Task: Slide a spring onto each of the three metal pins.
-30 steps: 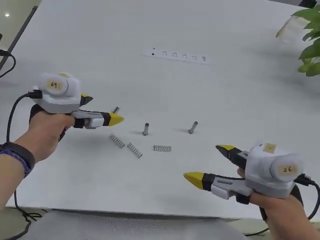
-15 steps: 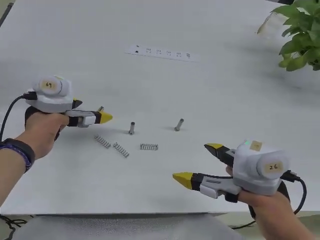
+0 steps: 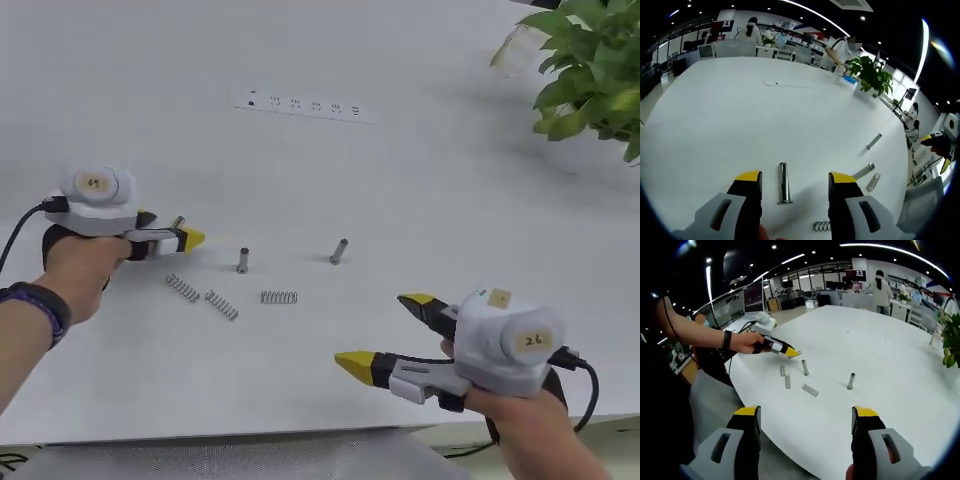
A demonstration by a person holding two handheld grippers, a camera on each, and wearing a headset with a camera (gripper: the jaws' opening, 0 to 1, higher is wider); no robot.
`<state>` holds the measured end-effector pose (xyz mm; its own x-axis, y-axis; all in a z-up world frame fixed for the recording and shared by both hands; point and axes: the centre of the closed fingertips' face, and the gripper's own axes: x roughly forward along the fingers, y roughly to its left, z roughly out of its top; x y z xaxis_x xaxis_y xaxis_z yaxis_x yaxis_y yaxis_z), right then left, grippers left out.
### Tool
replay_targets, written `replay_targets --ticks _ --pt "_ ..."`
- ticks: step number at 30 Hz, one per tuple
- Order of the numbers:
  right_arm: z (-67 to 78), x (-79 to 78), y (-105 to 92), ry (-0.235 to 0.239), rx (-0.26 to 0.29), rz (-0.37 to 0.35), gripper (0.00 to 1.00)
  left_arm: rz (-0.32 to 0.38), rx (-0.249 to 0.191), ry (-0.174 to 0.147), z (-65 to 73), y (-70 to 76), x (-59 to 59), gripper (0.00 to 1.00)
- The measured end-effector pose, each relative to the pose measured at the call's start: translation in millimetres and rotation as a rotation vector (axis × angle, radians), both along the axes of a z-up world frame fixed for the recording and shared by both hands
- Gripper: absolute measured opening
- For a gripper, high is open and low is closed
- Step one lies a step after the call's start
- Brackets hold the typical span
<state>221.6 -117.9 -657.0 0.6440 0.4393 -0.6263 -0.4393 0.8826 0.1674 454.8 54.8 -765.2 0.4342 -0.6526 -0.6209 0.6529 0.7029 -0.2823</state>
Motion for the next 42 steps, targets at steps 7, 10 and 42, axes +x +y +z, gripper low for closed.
replay_targets --ticks 7,10,42 --pt "-1.8 -2.6 0.7 0.012 -0.003 0.002 0.73 0.026 0.04 -0.008 -9.6 1.8 6.1 0.33" --pt "-0.8 -2.0 -0.6 0.011 -0.001 -0.002 0.72 0.033 0.042 -0.017 -9.8 -1.7 9.7 0.29" --pt "-4.4 -8.7 -8.9 0.025 0.005 -0.03 0.72 -0.028 0.269 -0.098 -15.8 -3.1 19.9 0.0"
